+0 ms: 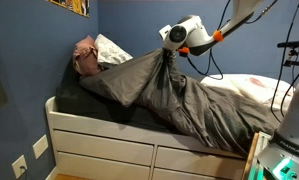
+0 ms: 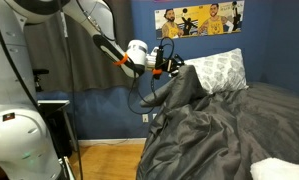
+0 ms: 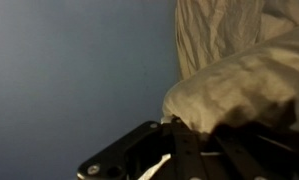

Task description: Move the blanket to the right

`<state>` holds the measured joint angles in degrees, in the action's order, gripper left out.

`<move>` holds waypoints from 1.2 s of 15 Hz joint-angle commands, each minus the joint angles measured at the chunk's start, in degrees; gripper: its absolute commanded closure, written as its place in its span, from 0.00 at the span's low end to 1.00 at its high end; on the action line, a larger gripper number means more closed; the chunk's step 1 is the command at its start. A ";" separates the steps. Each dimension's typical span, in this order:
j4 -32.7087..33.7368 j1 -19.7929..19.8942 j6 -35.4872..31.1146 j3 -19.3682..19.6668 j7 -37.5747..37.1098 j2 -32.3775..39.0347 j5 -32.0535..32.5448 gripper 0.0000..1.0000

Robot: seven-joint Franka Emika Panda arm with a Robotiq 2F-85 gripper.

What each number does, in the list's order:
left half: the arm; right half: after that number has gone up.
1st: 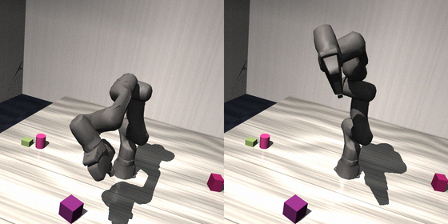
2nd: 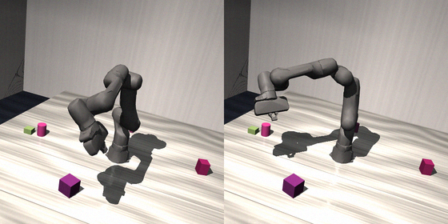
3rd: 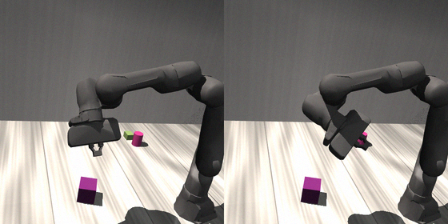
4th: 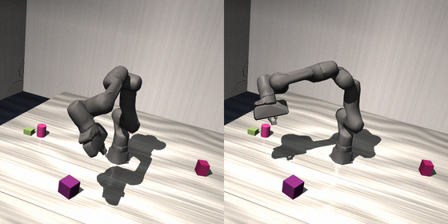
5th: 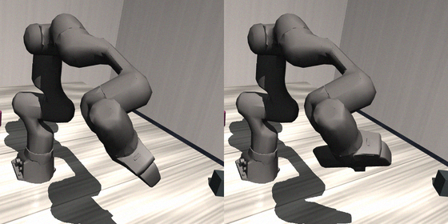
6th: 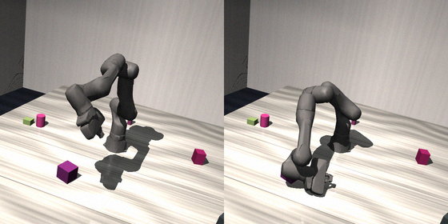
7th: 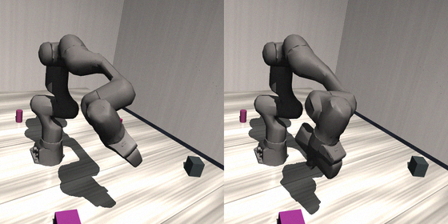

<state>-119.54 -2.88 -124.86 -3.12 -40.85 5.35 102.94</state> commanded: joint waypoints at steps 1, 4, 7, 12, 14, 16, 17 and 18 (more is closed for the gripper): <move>4.72 4.08 1.06 3.60 0.54 0.35 -1.29 0.98; 6.71 6.86 -1.13 5.83 1.26 0.96 -4.33 0.98; 8.04 9.32 -3.69 7.84 2.16 0.99 -8.57 0.98; 8.86 12.59 -7.63 10.81 4.96 0.26 -18.94 0.98; 9.16 13.56 -8.49 11.93 6.39 0.05 -23.51 0.98; 9.75 14.38 -8.96 13.00 7.73 0.14 -28.16 0.98; 10.44 14.78 -9.22 13.54 8.26 0.43 -30.56 0.98; 11.61 15.04 -9.10 13.98 8.84 0.95 -32.77 0.98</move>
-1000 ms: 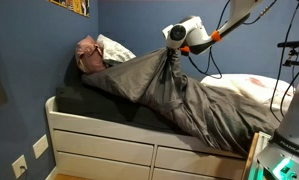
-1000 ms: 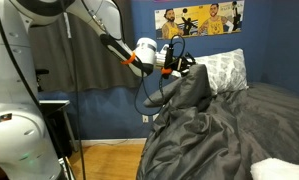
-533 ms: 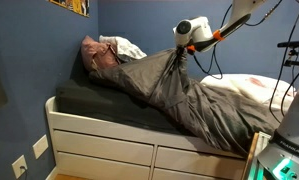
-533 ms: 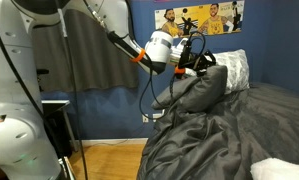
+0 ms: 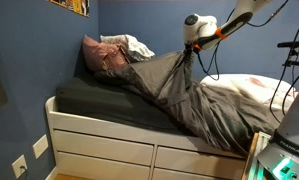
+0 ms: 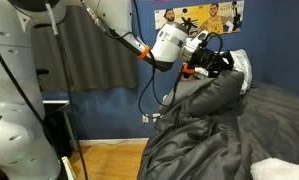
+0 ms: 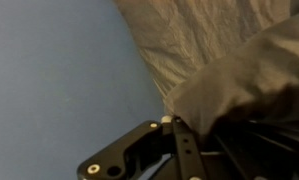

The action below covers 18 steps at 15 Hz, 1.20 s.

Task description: Move the blanket to the right

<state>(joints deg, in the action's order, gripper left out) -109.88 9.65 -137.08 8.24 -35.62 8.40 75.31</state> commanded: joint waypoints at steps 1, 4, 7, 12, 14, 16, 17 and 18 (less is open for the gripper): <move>3.71 2.58 3.27 3.18 2.96 -1.24 -5.92 0.98; 8.82 -0.76 7.62 2.58 -2.39 2.17 -2.55 0.61; 3.59 -6.95 12.02 -1.25 -4.94 0.87 5.95 0.43; -3.02 -13.55 17.59 -10.02 7.59 -0.83 -6.89 0.05; -2.60 -15.28 21.92 -12.26 12.47 0.05 -13.56 0.00; -2.56 -15.97 22.08 -13.97 17.46 -0.07 -20.27 0.00; -3.20 -15.95 19.81 -14.51 19.47 -0.52 -22.88 0.00; -3.77 -15.98 17.91 -14.97 21.63 -0.81 -24.94 0.00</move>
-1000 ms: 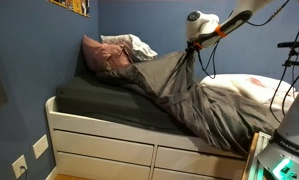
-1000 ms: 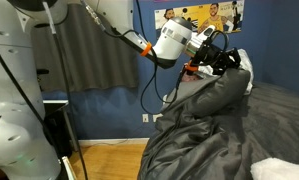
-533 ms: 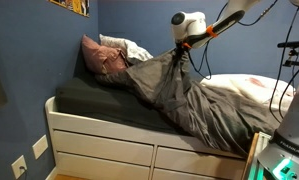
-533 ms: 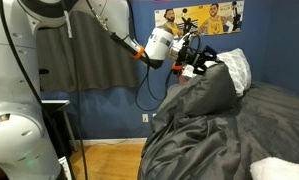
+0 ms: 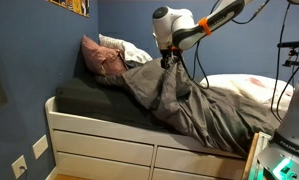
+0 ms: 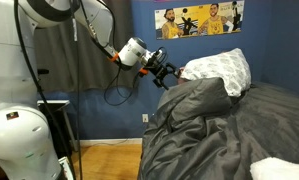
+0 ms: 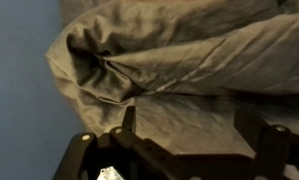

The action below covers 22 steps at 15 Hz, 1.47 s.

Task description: Move the blanket to the right

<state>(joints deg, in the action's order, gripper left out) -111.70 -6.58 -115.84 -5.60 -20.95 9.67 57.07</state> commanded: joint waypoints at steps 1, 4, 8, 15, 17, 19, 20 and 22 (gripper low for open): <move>-2.03 0.21 -4.22 -1.54 9.28 -2.02 -9.52 0.00; -2.28 0.30 -7.86 -2.23 15.62 -1.08 -18.73 0.00; -1.00 -0.94 -6.53 -1.26 13.97 -0.11 -16.98 0.00; 2.38 -2.01 -16.70 -2.63 20.05 10.21 -22.26 0.00; 5.98 -4.51 -22.80 -1.19 16.28 16.32 -17.59 0.00; 10.41 -7.92 -26.17 2.18 12.30 21.40 -10.66 0.00; 12.52 -9.29 -27.86 3.58 10.44 23.45 -7.58 0.00; 17.10 -12.18 -30.25 6.51 6.10 26.99 -0.90 0.00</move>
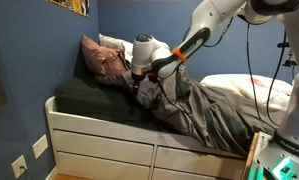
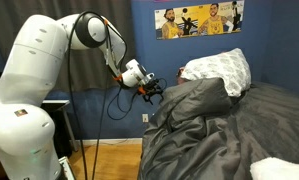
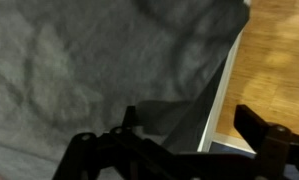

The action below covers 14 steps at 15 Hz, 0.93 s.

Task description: Move the blanket to the right

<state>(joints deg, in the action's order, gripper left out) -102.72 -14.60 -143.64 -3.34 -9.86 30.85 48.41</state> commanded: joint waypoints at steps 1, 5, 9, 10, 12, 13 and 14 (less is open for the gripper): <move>10.73 -5.55 -2.60 5.66 -7.38 7.62 11.06 0.00; 17.84 -7.47 -1.74 7.97 -15.84 13.02 20.39 0.25; 20.55 -7.46 0.94 8.62 -22.58 15.18 25.00 0.50; 20.68 -7.37 1.99 8.64 -23.79 15.00 25.80 0.58; 20.07 -6.83 4.31 7.95 -25.25 13.95 25.86 0.70; 19.68 -6.52 5.72 7.40 -25.27 13.41 25.29 0.78; 19.00 -5.88 7.05 6.52 -24.64 12.75 23.71 0.84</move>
<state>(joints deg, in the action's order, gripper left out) -83.27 -21.35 -140.20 4.66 -33.07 44.84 72.37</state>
